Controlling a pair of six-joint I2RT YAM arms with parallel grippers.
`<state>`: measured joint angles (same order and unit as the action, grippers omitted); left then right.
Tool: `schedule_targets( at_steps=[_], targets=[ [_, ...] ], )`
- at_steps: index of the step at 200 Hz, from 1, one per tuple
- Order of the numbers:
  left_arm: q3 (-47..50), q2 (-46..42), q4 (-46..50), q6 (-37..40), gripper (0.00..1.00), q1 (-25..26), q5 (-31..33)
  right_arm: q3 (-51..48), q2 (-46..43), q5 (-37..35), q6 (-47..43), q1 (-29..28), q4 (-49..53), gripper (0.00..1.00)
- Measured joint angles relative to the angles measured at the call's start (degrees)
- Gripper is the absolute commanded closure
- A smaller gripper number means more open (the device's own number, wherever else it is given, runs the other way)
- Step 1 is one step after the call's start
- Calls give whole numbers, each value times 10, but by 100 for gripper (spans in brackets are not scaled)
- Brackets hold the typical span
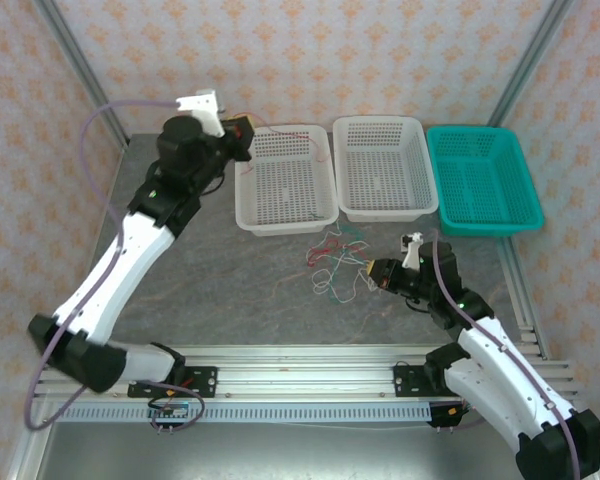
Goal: Untangle the cables
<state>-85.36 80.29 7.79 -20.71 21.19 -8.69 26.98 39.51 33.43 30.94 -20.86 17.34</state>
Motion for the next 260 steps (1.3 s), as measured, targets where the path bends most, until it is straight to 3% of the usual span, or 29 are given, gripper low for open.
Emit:
schedule_targets(
  at_steps=[24,80,96,123,134,153,159,207,237,260],
  targets=[
    [-47,112,-16,5,100,0,3,0,0,-5,-11,0,25,100],
    [-50,298,-45,33,99,2,16,0,0,-9,-15,0,35,100],
    [-50,330,-45,44,76,2,16,0,0,-9,-15,0,35,100],
    [-50,347,-37,43,23,2,24,0,2,-14,-14,0,35,100],
    [-49,338,-35,41,13,3,37,0,4,-19,-14,0,35,100],
    [-24,284,-33,38,10,3,57,0,7,-31,-14,0,38,100],
    [-13,260,-33,38,0,3,61,0,9,-37,-14,0,38,100],
    [84,15,-57,8,0,24,47,0,30,-84,-10,0,32,100],
    [183,-97,-66,-31,6,91,40,-8,57,-103,8,0,11,100],
    [255,-116,-55,-64,13,147,40,-51,70,-116,42,10,-15,100]
  ],
)
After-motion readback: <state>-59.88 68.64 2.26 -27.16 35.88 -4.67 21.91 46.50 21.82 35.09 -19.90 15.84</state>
